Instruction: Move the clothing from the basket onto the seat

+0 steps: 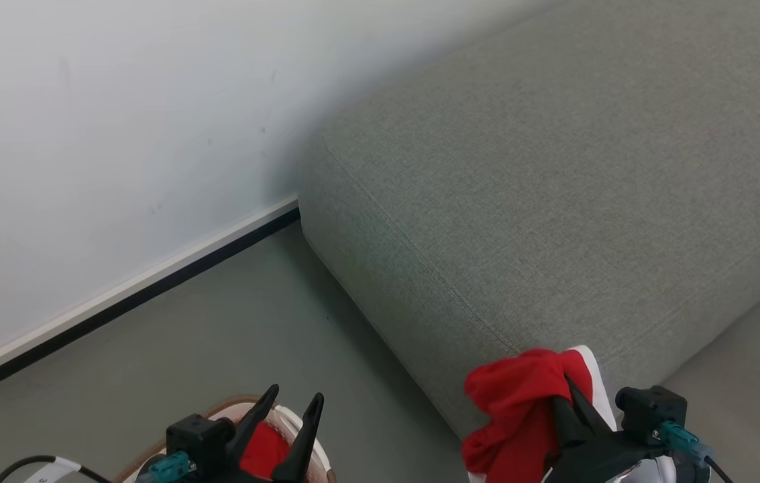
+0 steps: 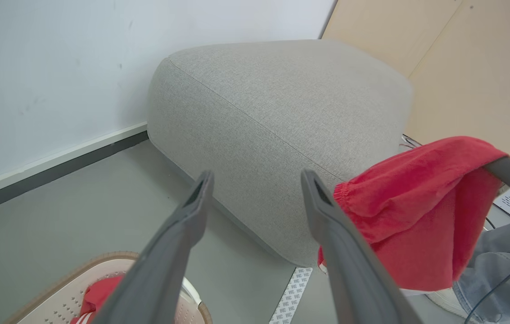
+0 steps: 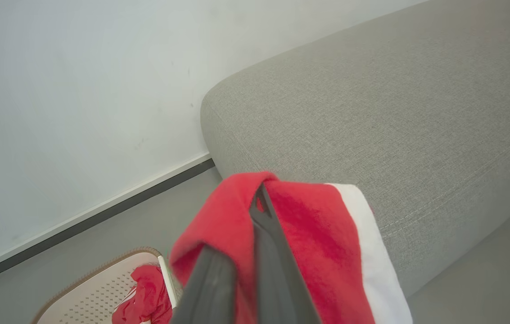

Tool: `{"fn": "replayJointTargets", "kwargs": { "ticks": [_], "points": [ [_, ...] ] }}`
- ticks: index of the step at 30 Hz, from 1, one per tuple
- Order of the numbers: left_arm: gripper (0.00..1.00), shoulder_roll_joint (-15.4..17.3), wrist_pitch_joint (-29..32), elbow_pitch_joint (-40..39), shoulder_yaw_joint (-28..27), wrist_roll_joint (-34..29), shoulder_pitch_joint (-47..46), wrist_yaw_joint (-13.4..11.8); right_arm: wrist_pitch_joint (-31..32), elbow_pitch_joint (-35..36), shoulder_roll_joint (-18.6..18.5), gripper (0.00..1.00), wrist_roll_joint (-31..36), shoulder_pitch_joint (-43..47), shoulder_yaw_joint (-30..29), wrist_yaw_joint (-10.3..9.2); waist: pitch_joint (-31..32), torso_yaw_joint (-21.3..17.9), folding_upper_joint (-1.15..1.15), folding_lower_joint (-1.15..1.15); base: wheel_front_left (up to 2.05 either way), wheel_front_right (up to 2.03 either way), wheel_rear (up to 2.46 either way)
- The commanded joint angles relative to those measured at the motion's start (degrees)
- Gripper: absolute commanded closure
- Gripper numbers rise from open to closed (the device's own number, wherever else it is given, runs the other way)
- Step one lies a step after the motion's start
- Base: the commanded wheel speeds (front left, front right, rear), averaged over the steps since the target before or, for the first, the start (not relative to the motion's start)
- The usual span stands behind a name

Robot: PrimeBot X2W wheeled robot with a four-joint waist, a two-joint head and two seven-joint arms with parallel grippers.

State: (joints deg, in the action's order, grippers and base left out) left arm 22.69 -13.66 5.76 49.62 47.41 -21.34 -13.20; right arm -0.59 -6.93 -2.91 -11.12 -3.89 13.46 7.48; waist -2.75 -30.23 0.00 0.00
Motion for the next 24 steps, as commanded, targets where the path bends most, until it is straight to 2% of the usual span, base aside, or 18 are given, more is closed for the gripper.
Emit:
{"fn": "replayJointTargets", "kwargs": {
  "ticks": [1, 10, 16, 24],
  "points": [
    [0.00, 0.6, 0.1, -0.2, 0.1, -0.4, 0.2, -0.1, -0.5, 0.1, 0.1, 1.00, -0.6, -0.3, 0.0, 0.02, -0.9, -0.5, 0.00, 0.00, 0.00, 0.00, 0.00],
    [0.00, 1.2, 2.0, -1.5, 1.7, -1.6, -1.8, 0.7, -0.7, -0.4, 0.2, 1.00, -0.8, -6.3, -0.7, 0.02, -4.9, 1.1, 0.00, 0.00, 0.00, 0.00, 0.00],
    [0.00, 2.3, 3.4, -3.2, 2.7, -3.5, -4.4, 1.0, -1.3, -3.9, -2.2, 1.00, -3.6, -18.4, -3.6, 0.02, -11.3, 3.7, 0.00, 0.00, 0.00, 0.00, 0.00],
    [0.00, 3.6, 7.8, -10.4, 5.4, -9.1, -11.5, 1.9, -3.6, -14.4, -11.2, 1.00, -10.6, -41.0, -6.2, 0.02, -24.4, 8.2, 0.00, 0.00, 0.00, 0.00, 0.00]
  ]
}}
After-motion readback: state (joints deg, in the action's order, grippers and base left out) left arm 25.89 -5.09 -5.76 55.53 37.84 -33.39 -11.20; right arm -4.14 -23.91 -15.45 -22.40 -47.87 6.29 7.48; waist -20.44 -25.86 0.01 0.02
